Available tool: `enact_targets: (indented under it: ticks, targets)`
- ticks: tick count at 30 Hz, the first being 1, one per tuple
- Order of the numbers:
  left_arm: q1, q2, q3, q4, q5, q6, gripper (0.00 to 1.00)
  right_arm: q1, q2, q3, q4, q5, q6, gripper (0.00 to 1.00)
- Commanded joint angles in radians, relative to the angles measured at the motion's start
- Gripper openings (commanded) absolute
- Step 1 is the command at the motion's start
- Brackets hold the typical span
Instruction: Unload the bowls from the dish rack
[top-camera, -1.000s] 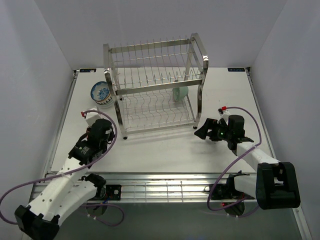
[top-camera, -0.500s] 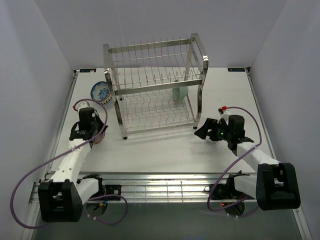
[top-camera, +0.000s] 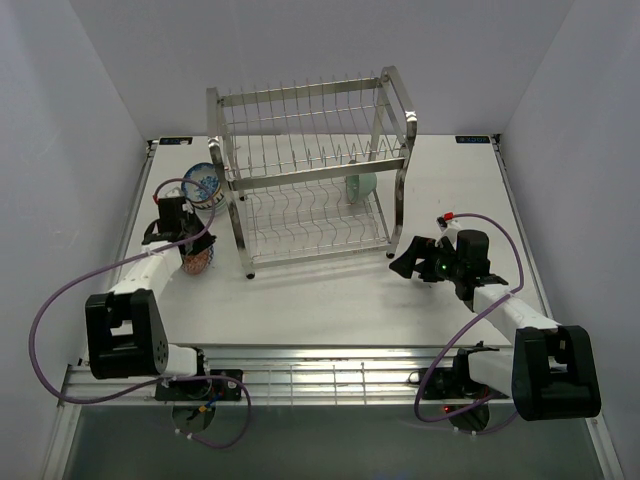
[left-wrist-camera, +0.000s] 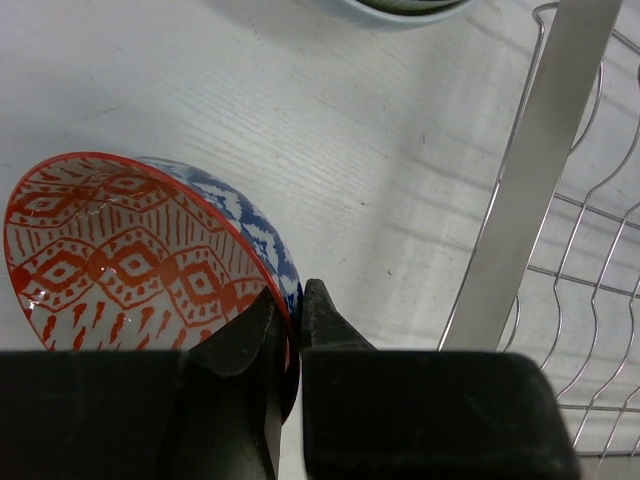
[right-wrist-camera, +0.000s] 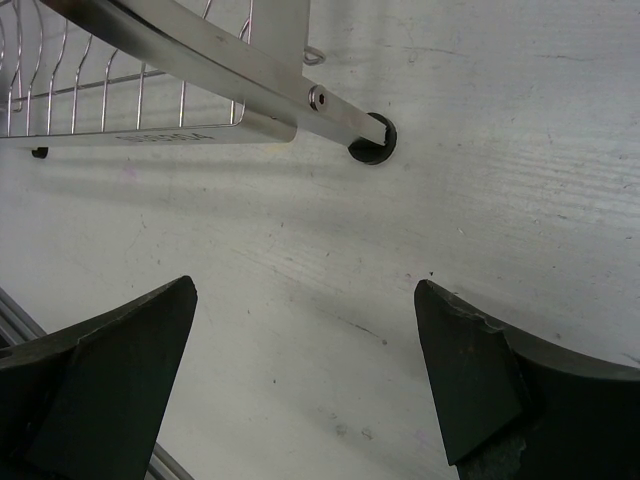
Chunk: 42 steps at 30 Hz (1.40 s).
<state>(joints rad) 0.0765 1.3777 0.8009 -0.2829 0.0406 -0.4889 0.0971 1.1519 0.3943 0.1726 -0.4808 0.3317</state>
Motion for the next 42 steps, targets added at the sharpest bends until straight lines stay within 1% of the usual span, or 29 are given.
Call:
enact_targets:
  ticks: [1,3,5,6,12,13,16,18,20,28,34,38,41,42]
  targets:
    - [0.003,0.009,0.029,0.059,0.062,0.012,0.18,0.004,0.000,0.014,-0.001,0.005,-0.016,0.95]
    - [0.005,0.020,0.026,0.062,0.065,0.019,0.25,0.006,-0.001,0.014,-0.001,0.007,-0.016,0.95]
    - [0.003,0.041,0.029,0.059,0.071,0.032,0.27,0.004,0.000,0.014,-0.002,0.008,-0.016,0.95]
    - [0.003,0.047,0.030,0.059,0.074,0.035,0.32,0.004,0.002,0.012,-0.001,0.008,-0.016,0.96]
    - [0.003,0.069,0.030,0.057,0.088,0.047,0.43,0.004,0.005,0.014,-0.001,0.007,-0.016,0.95]
    - [0.003,0.072,0.034,0.053,0.093,0.049,0.46,0.004,0.005,0.014,0.001,0.007,-0.016,0.95]
    - [0.003,0.069,0.041,0.050,0.094,0.049,0.50,0.004,0.003,0.012,-0.002,0.008,-0.016,0.95]
    - [0.003,0.067,0.050,0.047,0.096,0.050,0.58,0.004,0.003,0.011,-0.001,0.008,-0.016,0.95]
    - [0.003,0.063,0.055,0.042,0.099,0.052,0.62,0.004,0.003,0.011,-0.001,0.008,-0.016,0.95]
    - [0.003,0.037,0.081,0.025,0.081,0.050,0.64,0.004,-0.003,0.005,0.001,0.007,-0.014,0.95]
    - [0.003,-0.032,0.089,0.008,0.094,0.041,0.65,0.004,-0.001,0.006,0.001,0.002,-0.014,0.95]
    - [0.003,-0.121,0.061,0.001,0.102,0.030,0.65,0.004,0.000,0.008,0.001,-0.002,-0.014,0.95]
    - [0.003,-0.232,0.020,0.001,0.130,0.029,0.64,0.004,0.002,0.009,0.001,-0.004,-0.014,0.95]
    - [0.003,-0.303,-0.001,0.001,0.175,0.033,0.64,0.004,0.002,0.009,-0.001,-0.004,-0.014,0.95]
